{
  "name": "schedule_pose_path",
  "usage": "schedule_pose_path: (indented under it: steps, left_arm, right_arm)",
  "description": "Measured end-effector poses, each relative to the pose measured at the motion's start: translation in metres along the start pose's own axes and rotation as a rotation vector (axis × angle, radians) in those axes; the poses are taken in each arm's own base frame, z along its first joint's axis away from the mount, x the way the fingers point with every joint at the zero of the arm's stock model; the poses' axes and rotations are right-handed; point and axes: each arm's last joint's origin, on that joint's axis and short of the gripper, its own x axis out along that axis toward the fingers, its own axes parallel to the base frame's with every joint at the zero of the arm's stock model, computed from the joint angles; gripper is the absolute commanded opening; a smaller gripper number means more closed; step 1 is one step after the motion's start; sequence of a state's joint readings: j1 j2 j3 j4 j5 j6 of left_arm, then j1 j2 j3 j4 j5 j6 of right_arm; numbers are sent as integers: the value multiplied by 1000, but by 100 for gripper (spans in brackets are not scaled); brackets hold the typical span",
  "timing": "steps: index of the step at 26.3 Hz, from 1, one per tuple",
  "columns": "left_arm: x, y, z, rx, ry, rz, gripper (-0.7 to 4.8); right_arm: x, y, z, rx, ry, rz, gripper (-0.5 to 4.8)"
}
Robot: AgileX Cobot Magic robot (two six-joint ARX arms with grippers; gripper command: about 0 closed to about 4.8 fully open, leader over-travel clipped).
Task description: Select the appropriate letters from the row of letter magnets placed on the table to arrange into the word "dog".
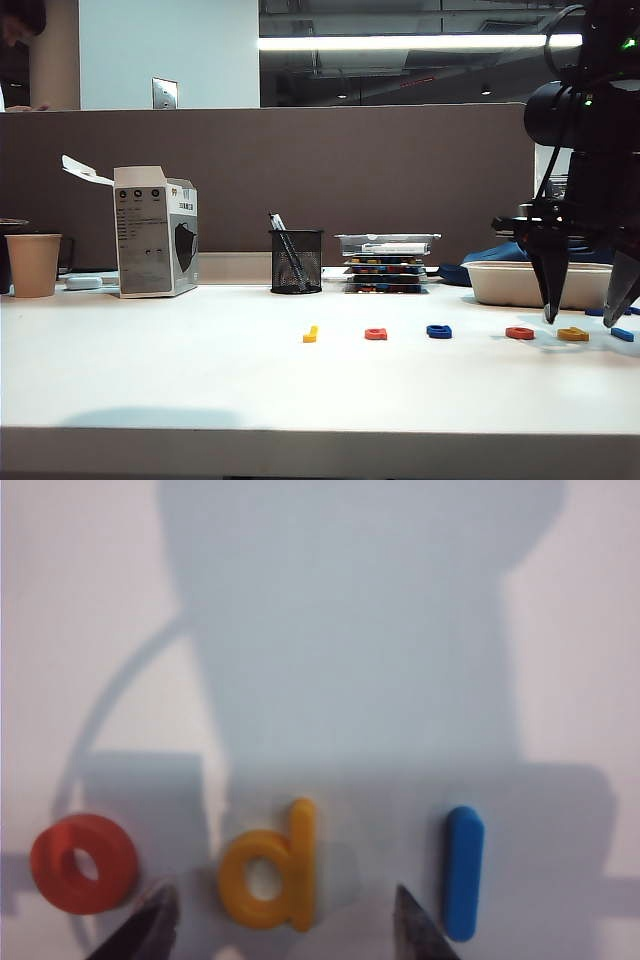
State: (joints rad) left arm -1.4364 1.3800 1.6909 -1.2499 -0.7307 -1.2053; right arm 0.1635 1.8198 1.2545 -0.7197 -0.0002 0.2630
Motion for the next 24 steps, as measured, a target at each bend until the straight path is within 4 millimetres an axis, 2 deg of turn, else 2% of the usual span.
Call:
schedule_pose_path:
  steps: [6,24]
  left_arm:
    - [0,0,0,0,-1,0,-5]
    - [0,0,0,0,-2,1,-5]
  right_arm:
    - [9,1,-1,-1,26,-6,269]
    - [12,5,0,-14,30,-18,260]
